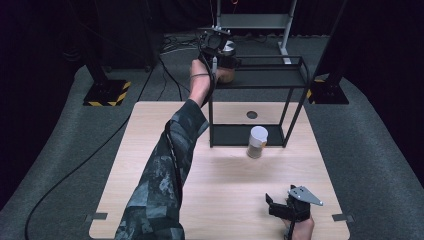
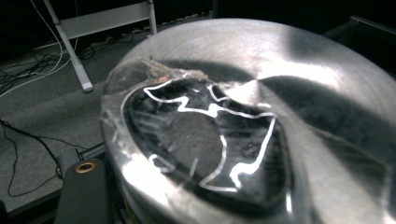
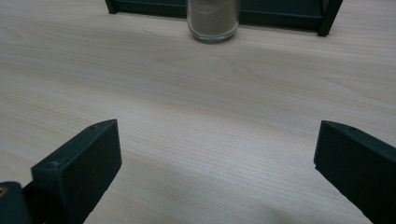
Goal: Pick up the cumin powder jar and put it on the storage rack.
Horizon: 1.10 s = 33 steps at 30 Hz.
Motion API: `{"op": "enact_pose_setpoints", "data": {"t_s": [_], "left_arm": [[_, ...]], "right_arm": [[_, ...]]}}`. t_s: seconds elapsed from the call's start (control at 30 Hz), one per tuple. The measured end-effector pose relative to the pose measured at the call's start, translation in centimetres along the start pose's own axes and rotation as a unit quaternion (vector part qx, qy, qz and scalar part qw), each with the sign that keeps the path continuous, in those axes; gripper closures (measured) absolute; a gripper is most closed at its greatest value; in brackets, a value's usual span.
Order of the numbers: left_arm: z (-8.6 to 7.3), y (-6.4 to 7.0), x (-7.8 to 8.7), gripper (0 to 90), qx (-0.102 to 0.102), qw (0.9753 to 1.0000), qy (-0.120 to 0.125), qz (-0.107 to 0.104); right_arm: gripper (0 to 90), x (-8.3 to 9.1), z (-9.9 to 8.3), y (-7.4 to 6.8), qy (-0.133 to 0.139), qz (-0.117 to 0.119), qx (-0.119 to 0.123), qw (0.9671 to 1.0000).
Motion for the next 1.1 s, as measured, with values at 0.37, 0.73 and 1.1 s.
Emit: {"op": "enact_pose_setpoints", "data": {"t_s": [0.37,0.73,1.1], "left_arm": [[-0.1,0.1,0.0,30.7,0.001,1.0,0.003,0.003],[0.1,0.1,0.1,30.6,-0.003,1.0,-0.003,0.003],[0.9,1.0,1.0,0.1,-0.041,0.9986,-0.034,0.008]], "right_arm": [[0.0,0.0,0.0,0.0,0.0,-0.001,0.0,1.0],[0.0,0.0,-0.1,-0.1,0.003,-0.002,-0.001,1.0],[0.0,0.0,-0.1,-0.1,0.003,-0.004,0.001,1.0]]}}
Point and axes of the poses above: each handheld gripper's, and its own axes: x roughly backward along the jaws, z roughly out of its top, y roughly to its right, the point moved 6 cm from there along -x, roughly forward along the jaws, and after that the axes turned 6 degrees about -y, right-handed, at the moved point
